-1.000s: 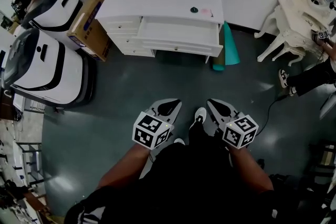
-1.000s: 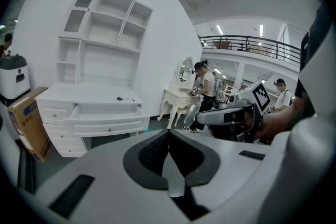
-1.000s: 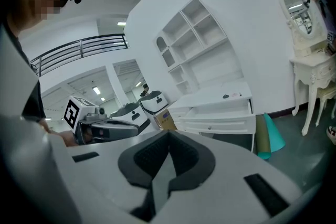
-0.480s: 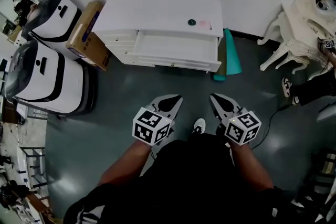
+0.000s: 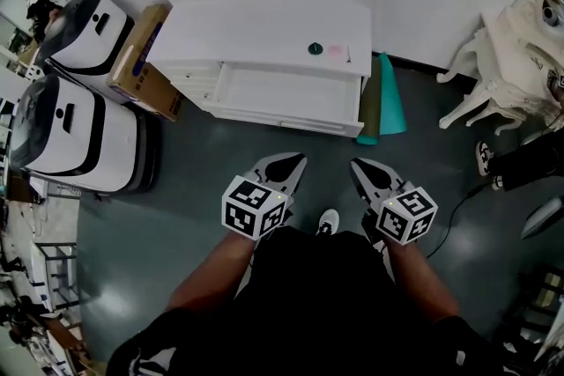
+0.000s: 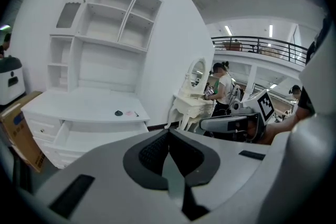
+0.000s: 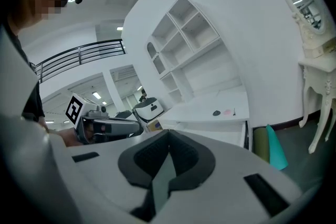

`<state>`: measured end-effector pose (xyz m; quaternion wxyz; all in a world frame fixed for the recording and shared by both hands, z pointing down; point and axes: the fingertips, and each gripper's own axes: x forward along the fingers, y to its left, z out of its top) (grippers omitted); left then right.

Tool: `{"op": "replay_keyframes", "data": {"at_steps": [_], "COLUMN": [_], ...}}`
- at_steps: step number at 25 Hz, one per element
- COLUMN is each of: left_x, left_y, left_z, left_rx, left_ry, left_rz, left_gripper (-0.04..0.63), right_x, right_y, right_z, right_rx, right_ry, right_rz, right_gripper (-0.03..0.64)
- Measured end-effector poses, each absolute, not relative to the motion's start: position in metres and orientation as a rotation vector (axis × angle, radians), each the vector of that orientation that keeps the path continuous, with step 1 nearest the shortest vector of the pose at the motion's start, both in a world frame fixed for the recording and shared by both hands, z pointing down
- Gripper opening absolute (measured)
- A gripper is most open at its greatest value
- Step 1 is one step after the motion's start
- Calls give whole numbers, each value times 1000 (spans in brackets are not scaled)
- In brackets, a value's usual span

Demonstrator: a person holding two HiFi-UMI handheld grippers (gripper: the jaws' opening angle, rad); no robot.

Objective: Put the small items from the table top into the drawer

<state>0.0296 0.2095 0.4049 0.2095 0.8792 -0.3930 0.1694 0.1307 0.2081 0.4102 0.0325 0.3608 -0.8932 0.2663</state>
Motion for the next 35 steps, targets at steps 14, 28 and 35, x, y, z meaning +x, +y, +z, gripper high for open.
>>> {"op": "replay_keyframes", "data": {"at_steps": [14,28,35], "left_x": [25,14,0], "left_y": [175,102,57], "left_z": [431,431,441], "left_rx": [2339,2421,2436], "left_ry": [-1095,-1016,-950], "left_rz": [535,560,594], "left_gripper": [11,11,11], "right_x": [141,129,112], "right_y": [165,102,60], "right_z": [433,441,449], "right_rx": [1084,1192,1251], "right_ry": [-2734,-2665,-2588], "right_rz": [894,888,888], "right_gripper": [21,21,21]}}
